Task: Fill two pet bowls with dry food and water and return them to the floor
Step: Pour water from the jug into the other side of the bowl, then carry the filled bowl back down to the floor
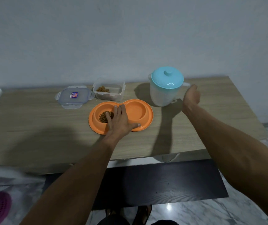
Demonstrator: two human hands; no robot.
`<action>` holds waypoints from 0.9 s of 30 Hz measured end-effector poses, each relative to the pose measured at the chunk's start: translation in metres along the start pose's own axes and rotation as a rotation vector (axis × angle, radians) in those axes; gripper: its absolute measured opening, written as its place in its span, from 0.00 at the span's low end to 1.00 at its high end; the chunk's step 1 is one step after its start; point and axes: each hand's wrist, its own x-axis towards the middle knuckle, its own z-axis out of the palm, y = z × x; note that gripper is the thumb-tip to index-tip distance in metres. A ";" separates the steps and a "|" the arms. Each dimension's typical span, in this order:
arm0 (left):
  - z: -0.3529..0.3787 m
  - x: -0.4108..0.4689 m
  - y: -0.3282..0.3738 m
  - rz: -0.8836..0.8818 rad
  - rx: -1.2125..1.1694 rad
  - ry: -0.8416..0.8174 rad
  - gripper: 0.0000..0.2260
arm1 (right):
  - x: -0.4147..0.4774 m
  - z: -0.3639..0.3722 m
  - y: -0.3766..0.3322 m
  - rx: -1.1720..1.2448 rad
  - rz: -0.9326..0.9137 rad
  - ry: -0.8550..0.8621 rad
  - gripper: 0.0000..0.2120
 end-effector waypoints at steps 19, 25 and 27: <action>-0.040 0.007 -0.101 -0.557 -0.403 0.085 0.28 | -0.139 0.044 0.060 -0.640 0.007 -0.269 0.26; -0.049 0.006 -0.106 -0.500 -0.446 -0.007 0.16 | -0.147 0.038 0.063 -0.612 0.028 -0.211 0.25; -0.050 0.003 -0.104 -0.501 -0.472 -0.044 0.15 | -0.150 0.031 0.066 -0.593 0.035 -0.184 0.26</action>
